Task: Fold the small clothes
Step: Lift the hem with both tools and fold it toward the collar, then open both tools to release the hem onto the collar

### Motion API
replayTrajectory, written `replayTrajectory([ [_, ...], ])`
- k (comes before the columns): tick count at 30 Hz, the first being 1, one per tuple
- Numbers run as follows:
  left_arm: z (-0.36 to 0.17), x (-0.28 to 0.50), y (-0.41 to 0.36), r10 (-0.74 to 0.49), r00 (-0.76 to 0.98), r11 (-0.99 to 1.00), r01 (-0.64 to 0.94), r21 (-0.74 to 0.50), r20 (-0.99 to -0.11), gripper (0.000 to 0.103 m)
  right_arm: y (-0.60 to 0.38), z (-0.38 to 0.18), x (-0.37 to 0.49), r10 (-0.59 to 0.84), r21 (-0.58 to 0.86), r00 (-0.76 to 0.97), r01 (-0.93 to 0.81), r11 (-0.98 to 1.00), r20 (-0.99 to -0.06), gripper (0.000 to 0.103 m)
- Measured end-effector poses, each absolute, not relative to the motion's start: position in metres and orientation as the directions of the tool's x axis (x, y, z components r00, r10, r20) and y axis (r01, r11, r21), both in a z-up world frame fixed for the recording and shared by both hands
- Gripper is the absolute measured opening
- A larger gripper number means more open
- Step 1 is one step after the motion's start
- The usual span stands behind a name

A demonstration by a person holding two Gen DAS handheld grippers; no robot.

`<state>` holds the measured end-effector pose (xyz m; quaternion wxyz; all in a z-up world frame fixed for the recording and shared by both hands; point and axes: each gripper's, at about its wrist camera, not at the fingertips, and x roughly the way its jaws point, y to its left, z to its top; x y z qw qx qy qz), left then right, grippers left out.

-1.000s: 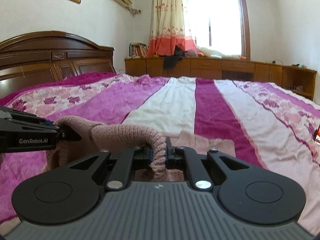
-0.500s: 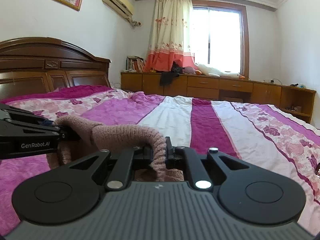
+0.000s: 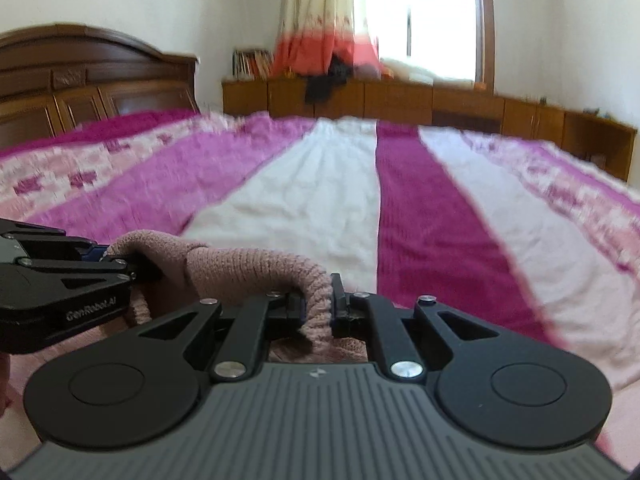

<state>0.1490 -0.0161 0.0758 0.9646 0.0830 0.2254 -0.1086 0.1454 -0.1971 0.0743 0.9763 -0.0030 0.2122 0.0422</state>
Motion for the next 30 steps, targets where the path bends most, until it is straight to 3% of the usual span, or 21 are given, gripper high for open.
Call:
replayTrajectory([
  [11, 0.022, 0.198, -0.020, -0.157, 0.813, 0.963, 0.253, 0.096, -0.561, 0.017, -0.198, -0.004, 0.206, 0.068, 0.074, 0.825, -0.032, 0.997, -0.561, 0.011],
  [16, 0.020, 0.199, -0.020, -0.149, 0.814, 0.962, 0.250, 0.107, -0.561, 0.022, -0.203, -0.007, 0.201, 0.080, 0.093, 0.826, -0.034, 0.995, -0.558, 0.015],
  [22, 0.031, 0.188, -0.012, -0.137, 0.807, 0.972, 0.221, 0.078, -0.574, 0.030, -0.210, 0.004, 0.182, 0.099, 0.138, 0.829, -0.027, 0.990, -0.551, 0.031],
  [30, 0.052, 0.156, -0.004, -0.148, 0.812, 0.971, 0.229, 0.075, -0.565, 0.031, -0.219, 0.025, 0.139, 0.130, 0.179, 0.835, -0.039, 0.983, -0.534, 0.034],
])
